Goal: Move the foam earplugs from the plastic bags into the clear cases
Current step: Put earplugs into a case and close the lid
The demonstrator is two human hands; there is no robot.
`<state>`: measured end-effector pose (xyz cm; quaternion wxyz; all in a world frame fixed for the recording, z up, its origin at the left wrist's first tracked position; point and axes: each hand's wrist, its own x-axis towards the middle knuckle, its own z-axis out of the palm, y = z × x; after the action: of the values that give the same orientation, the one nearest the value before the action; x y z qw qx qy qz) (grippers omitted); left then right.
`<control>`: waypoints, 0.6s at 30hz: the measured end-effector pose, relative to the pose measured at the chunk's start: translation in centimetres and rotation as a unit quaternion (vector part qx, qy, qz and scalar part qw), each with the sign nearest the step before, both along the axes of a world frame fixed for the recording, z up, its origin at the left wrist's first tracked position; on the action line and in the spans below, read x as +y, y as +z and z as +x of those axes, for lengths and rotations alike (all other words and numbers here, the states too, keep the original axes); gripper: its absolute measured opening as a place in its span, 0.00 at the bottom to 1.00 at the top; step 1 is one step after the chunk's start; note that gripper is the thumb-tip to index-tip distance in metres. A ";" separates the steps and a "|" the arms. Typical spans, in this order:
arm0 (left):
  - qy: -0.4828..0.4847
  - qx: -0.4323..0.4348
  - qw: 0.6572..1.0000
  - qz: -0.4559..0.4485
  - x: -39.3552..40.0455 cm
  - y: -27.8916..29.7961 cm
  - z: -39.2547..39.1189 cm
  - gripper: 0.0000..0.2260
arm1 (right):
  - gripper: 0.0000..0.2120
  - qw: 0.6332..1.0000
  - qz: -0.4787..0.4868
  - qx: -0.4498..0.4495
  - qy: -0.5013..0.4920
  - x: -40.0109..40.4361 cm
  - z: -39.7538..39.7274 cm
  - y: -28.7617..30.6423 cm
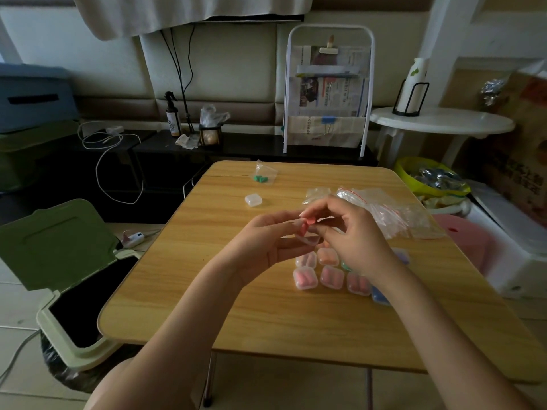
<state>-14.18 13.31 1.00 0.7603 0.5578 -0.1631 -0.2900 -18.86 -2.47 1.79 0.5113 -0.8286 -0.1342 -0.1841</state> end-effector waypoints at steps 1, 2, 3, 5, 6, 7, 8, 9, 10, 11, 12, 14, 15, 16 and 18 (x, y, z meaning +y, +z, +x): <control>0.005 -0.003 1.000 0.004 0.0 -0.1 0.0 0.09 | 0.09 1.000 0.002 0.002 0.001 0.0 0.1 -0.1; 0.012 -0.005 1.000 0.009 0.0 -0.1 0.0 0.09 | 0.09 1.000 0.003 0.004 0.002 0.0 0.1 -0.2; 0.017 -0.007 1.000 0.013 0.0 -0.2 0.1 0.10 | 0.09 1.000 0.005 0.003 0.003 0.0 0.1 -0.2; 0.025 -0.005 1.000 0.018 0.0 -0.2 0.1 0.11 | 0.09 1.000 0.022 -0.007 0.002 0.0 0.1 -0.3; 0.028 -0.002 0.999 0.019 0.0 -0.2 0.1 0.12 | 0.08 0.999 0.035 -0.014 -0.001 0.0 0.1 -0.4; 0.031 0.000 0.999 0.018 0.0 -0.2 0.1 0.12 | 0.07 0.999 0.047 -0.021 -0.005 0.1 0.1 -0.4; 0.034 0.001 0.999 0.016 0.0 -0.2 0.1 0.12 | 0.07 0.998 0.056 -0.025 -0.010 0.1 0.2 -0.4; 0.038 0.002 0.999 0.014 0.0 -0.2 0.2 0.12 | 0.06 0.998 0.063 -0.024 -0.014 0.1 0.3 -0.4; 0.042 0.002 0.999 0.012 0.0 -0.2 0.2 0.11 | 0.06 0.997 0.064 -0.025 -0.019 0.1 0.3 -0.5; 0.048 0.002 0.999 0.010 0.0 -0.1 0.3 0.10 | 0.06 0.997 0.061 -0.028 -0.025 0.1 0.4 -0.5; 0.055 0.001 0.998 0.008 0.0 -0.1 0.3 0.09 | 0.06 0.997 0.058 -0.033 -0.034 0.0 0.4 -0.5; 0.069 -0.002 0.998 -0.002 0.0 0.0 0.4 0.08 | 0.05 0.996 0.067 -0.035 -0.049 -0.3 0.4 -0.4; 0.075 -0.003 0.997 -0.006 0.0 0.0 0.4 0.07 | 0.05 0.995 0.081 -0.030 -0.048 -0.4 0.4 -0.4; 0.079 -0.005 0.997 -0.010 0.0 0.0 0.4 0.07 | 0.05 0.994 0.094 -0.026 -0.044 -0.6 0.4 -0.4; 0.084 -0.006 0.996 -0.012 -0.1 0.0 0.4 0.06 | 0.07 0.993 0.107 -0.024 -0.038 -0.7 0.5 -0.4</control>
<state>-13.77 13.20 1.03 0.7878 0.5621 -0.1233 -0.2198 -18.36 -3.16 1.40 0.5861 -0.7691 -0.0948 -0.2366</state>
